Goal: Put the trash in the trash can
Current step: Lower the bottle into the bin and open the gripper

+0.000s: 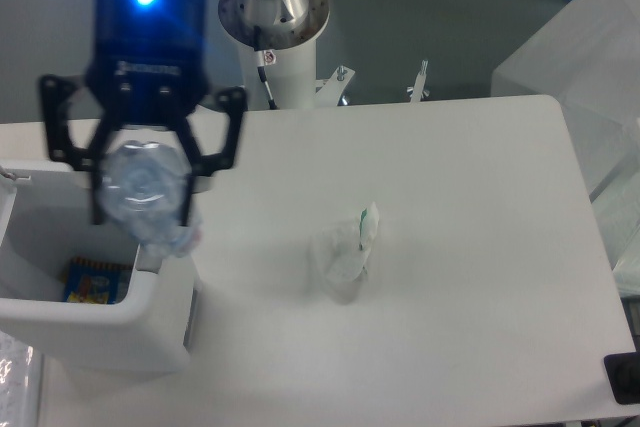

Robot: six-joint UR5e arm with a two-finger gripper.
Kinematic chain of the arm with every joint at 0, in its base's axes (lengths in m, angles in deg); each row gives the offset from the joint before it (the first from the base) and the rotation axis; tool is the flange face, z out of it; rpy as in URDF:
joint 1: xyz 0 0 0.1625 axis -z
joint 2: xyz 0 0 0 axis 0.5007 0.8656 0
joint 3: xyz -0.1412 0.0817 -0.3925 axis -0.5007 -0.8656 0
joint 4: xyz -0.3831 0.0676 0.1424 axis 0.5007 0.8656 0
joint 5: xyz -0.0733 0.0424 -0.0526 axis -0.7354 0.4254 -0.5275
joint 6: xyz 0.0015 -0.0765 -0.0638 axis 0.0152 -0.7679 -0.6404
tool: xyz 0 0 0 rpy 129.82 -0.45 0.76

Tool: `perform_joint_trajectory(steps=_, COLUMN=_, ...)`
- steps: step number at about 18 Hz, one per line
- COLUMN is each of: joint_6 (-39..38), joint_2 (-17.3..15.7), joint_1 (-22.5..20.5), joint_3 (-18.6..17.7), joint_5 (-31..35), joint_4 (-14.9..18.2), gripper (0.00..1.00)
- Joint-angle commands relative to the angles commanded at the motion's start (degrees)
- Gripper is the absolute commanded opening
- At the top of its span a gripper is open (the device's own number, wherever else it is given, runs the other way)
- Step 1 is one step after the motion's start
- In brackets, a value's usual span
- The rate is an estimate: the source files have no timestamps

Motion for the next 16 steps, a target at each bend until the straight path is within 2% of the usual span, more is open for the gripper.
perform_joint_trajectory(steps=2, joint_6=0.1, joint_2=-0.2, joint_1=1.2, joint_3=-2.4, joint_5=0.0, joint_4=0.0, gripper=0.64)
perform_joint_trajectory(steps=5, joint_6=-0.2, joint_2=-0.3, joint_1=2.9, joint_3=-3.4, joint_5=0.0, joint_4=0.0, gripper=0.64)
perform_joint_trajectory(steps=8, joint_6=-0.7, joint_2=-0.2, joint_1=3.2, joint_3=-4.0, joint_5=0.0, joint_4=0.0, gripper=0.64)
perform_joint_trajectory(steps=13, joint_6=-0.9, joint_2=-0.2, joint_1=3.3, joint_3=-8.6, joint_5=0.1, joint_4=0.0, gripper=0.64)
perform_joint_trajectory(steps=16, joint_6=-0.9, joint_2=0.3, joint_1=3.3, joint_3=-9.8, joint_5=0.0, joint_4=0.0, gripper=0.64)
